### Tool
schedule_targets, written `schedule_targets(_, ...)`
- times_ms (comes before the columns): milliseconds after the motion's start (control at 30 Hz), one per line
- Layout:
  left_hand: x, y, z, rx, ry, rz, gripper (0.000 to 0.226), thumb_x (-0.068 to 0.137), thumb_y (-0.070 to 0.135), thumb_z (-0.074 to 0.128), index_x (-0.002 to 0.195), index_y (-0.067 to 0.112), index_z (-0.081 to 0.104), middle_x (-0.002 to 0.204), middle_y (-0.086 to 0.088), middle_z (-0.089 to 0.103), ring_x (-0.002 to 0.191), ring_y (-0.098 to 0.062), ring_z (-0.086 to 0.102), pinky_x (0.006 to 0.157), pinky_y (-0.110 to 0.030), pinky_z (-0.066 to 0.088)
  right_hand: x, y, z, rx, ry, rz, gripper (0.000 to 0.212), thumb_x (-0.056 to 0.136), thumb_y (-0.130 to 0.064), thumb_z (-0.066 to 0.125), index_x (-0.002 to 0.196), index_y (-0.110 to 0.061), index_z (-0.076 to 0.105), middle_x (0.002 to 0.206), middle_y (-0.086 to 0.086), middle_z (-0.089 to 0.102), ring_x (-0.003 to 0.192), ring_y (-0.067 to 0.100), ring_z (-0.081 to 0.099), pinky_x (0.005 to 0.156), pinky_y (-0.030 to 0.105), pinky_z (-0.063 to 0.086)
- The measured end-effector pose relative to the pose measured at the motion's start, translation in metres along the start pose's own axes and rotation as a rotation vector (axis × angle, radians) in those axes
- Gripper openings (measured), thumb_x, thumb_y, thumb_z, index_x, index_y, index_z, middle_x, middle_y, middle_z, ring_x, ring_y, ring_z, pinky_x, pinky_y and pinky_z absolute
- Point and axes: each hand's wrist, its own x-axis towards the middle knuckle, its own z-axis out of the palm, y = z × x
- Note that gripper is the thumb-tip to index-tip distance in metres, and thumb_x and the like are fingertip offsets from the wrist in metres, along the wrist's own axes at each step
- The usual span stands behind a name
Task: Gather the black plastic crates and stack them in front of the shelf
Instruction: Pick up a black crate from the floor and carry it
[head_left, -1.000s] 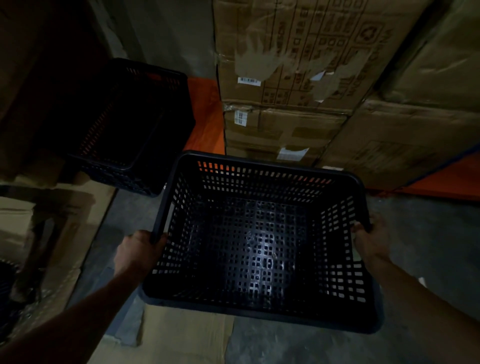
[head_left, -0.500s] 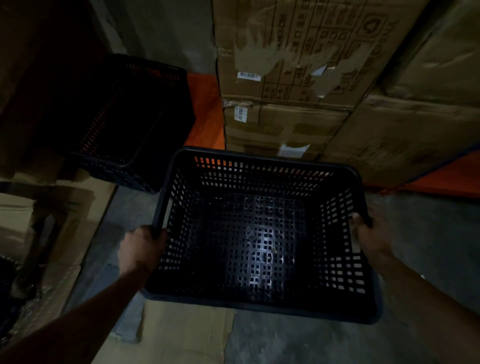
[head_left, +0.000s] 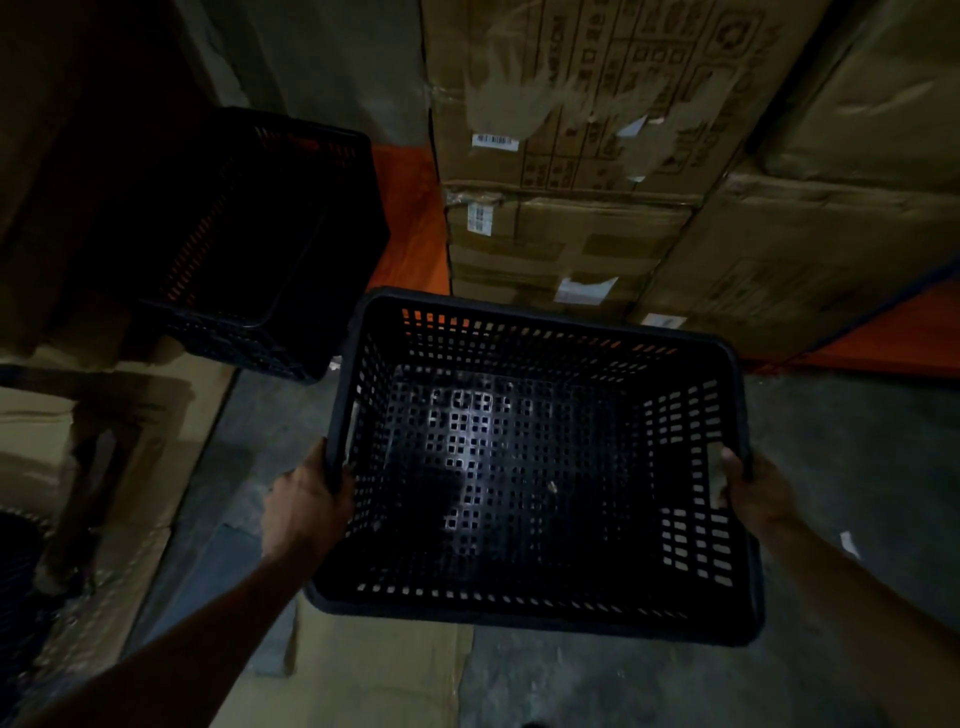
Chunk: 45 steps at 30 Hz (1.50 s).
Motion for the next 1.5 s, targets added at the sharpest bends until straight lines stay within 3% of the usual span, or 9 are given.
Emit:
schedule_targets(100, 0.014, -0.006, -0.006, -0.017, -0.052, -0.001, 0.031, 0.09, 0.032, 0.052, 0.115, 0.014, 0.057, 0.103, -0.024, 0.069, 0.097, -0.045, 0.062, 0.074, -0.043, 0.046, -0.007, -0.016, -0.006, -0.057, -0.002, -0.035, 0.048, 0.098, -0.045, 0.038, 0.109, -0.003, 0.059, 0.103, 0.031, 0.066, 0.098, 0.046, 0.062, 0.085, 0.042, 0.044)
schedule_targets(267, 0.025, -0.009, -0.01, -0.079, -0.101, -0.001, 0.027, 0.088, 0.026, 0.056, 0.11, 0.01, 0.061, 0.099, -0.023, 0.07, 0.094, -0.043, 0.064, 0.068, -0.034, 0.04, -0.017, -0.026, -0.002, -0.091, 0.115, -0.152, 0.063, 0.095, -0.051, 0.033, 0.125, 0.001, 0.055, 0.12, 0.032, 0.06, 0.11, 0.05, 0.056, 0.092, 0.047, 0.043)
schedule_targets(367, 0.03, -0.008, -0.012, -0.099, -0.077, 0.022, 0.024, 0.088, 0.023, 0.058, 0.106, 0.007, 0.063, 0.095, -0.024, 0.07, 0.092, -0.043, 0.065, 0.068, -0.033, 0.039, -0.016, -0.03, 0.0, -0.089, 0.194, -0.188, 0.084, 0.086, -0.071, 0.023, 0.125, -0.004, 0.055, 0.116, 0.029, 0.063, 0.104, 0.047, 0.06, 0.087, 0.047, 0.047)
schedule_targets(467, 0.031, -0.007, -0.009, -0.117, -0.082, 0.008, 0.023, 0.088, 0.022, 0.058, 0.105, 0.007, 0.064, 0.094, -0.024, 0.071, 0.093, -0.042, 0.066, 0.069, -0.033, 0.04, -0.009, -0.033, -0.002, -0.149, 0.174, -0.169, 0.075, 0.089, -0.066, 0.028, 0.124, -0.007, 0.056, 0.112, 0.029, 0.065, 0.1, 0.047, 0.062, 0.083, 0.047, 0.049)
schedule_targets(633, 0.021, 0.001, -0.002, -0.085, -0.07, -0.02, 0.024, 0.089, 0.028, 0.056, 0.106, 0.013, 0.063, 0.094, -0.024, 0.07, 0.091, -0.043, 0.065, 0.072, -0.042, 0.048, 0.0, -0.017, -0.007, -0.17, 0.202, -0.176, 0.108, 0.07, -0.088, 0.006, 0.12, -0.008, 0.058, 0.108, 0.027, 0.066, 0.096, 0.046, 0.063, 0.083, 0.049, 0.052)
schedule_targets(933, 0.018, 0.0, -0.004, -0.1, -0.023, -0.029, 0.024, 0.089, 0.031, 0.056, 0.103, 0.014, 0.064, 0.088, -0.022, 0.071, 0.083, -0.041, 0.067, 0.068, -0.043, 0.052, -0.008, -0.029, -0.006, -0.196, 0.214, -0.151, 0.059, 0.096, -0.053, 0.034, 0.117, -0.004, 0.06, 0.106, 0.03, 0.066, 0.097, 0.048, 0.062, 0.082, 0.05, 0.049)
schedule_targets(1133, 0.007, 0.002, -0.006, -0.103, 0.039, -0.031, 0.029, 0.091, 0.029, 0.056, 0.109, 0.008, 0.064, 0.091, -0.027, 0.07, 0.085, -0.045, 0.066, 0.065, -0.039, 0.044, -0.01, -0.022, 0.001, -0.188, 0.253, -0.153, 0.081, 0.085, -0.07, 0.023, 0.114, -0.005, 0.062, 0.102, 0.03, 0.066, 0.094, 0.048, 0.062, 0.084, 0.052, 0.05)
schedule_targets(1300, 0.018, -0.002, -0.008, -0.082, -0.022, -0.022, 0.028, 0.091, 0.028, 0.055, 0.111, 0.009, 0.063, 0.093, -0.025, 0.07, 0.087, -0.042, 0.065, 0.064, -0.034, 0.037, -0.013, -0.028, 0.004, -0.203, 0.239, -0.141, 0.076, 0.091, -0.066, 0.026, 0.116, -0.003, 0.06, 0.106, 0.031, 0.065, 0.098, 0.048, 0.061, 0.085, 0.05, 0.048)
schedule_targets(1500, 0.025, -0.003, 0.0, -0.062, -0.029, -0.021, 0.028, 0.09, 0.03, 0.054, 0.112, 0.016, 0.062, 0.095, -0.025, 0.07, 0.091, -0.044, 0.063, 0.07, -0.042, 0.046, 0.0, -0.02, 0.004, -0.233, 0.262, -0.211, 0.092, 0.082, -0.075, 0.012, 0.108, -0.002, 0.062, 0.096, 0.031, 0.067, 0.085, 0.047, 0.064, 0.076, 0.051, 0.053)
